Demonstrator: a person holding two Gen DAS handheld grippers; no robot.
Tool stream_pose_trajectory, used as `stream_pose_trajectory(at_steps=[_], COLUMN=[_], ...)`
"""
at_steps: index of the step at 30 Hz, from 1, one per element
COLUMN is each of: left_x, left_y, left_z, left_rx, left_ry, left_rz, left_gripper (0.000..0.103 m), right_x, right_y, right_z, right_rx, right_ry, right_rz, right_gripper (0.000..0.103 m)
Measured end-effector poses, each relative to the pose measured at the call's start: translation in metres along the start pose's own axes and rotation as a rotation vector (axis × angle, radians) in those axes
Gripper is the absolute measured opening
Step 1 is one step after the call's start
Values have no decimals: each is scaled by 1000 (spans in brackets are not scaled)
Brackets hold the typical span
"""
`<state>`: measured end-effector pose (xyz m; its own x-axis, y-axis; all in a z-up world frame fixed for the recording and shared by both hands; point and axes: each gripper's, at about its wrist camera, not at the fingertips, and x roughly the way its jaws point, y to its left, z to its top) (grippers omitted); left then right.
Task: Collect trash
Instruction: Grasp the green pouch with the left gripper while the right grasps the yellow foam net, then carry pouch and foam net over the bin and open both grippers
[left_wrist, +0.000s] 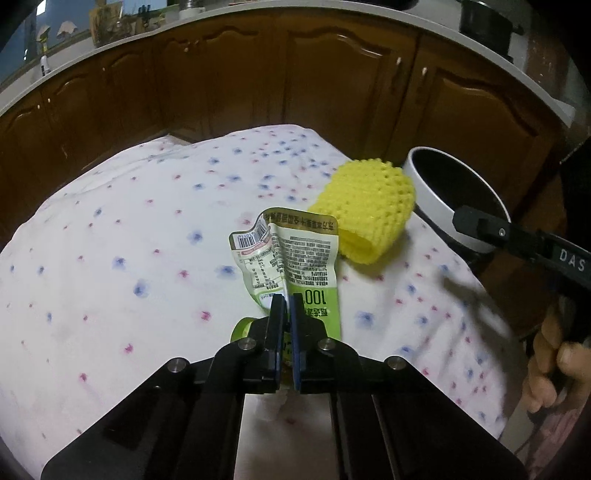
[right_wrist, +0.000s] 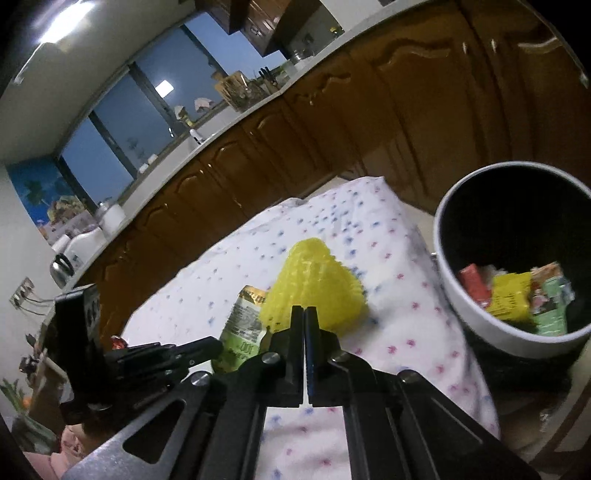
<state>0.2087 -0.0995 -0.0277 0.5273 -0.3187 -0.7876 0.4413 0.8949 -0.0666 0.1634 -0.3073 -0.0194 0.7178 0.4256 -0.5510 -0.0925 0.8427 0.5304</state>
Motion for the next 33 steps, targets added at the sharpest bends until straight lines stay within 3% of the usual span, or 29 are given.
stream_pose_trajectory(at_steps=[2,4,6,9,11,12,13,15,18,21,33], left_x=[3,5,6,7,8,9,9,12,17,19,-8], left_y=[0,1,2,2,2,1,0,-1,-5,-13,-68], left_z=[0,0,1,2,3,3,3,4,6,7,23], left_rx=[-3,-13,-14,-14,-15,-12,-12,-17,-2,31,106], left_ry=[11,19,23,30,35,36,41,49,44,33,-48], left_rz=[3,-2,-6,-11,-10,-1,5,2,10,28,8], left_gripper=[3,3,3,3,3,6,16,28,28,3,2], right_x=[2,5,14,38,55,61,66,62,42,17,-80], right_y=[-7,-11,-10,-7,-6,-6,-7,-8,-8,-10,-35], right_z=[2,6,11,20,21,21,19,16,12,9,8], right_rx=[43,77,73,73,62,59,64,61,54,40,23], right_ry=[1,-22,-36,-3,35,58,78,65,33,-2,-141], right_rz=[-11,-6,2,9,-2,-2,-9,-3,4,-5,-87], right_gripper=[19,61,68,68,57,30,17,13,12,11,11])
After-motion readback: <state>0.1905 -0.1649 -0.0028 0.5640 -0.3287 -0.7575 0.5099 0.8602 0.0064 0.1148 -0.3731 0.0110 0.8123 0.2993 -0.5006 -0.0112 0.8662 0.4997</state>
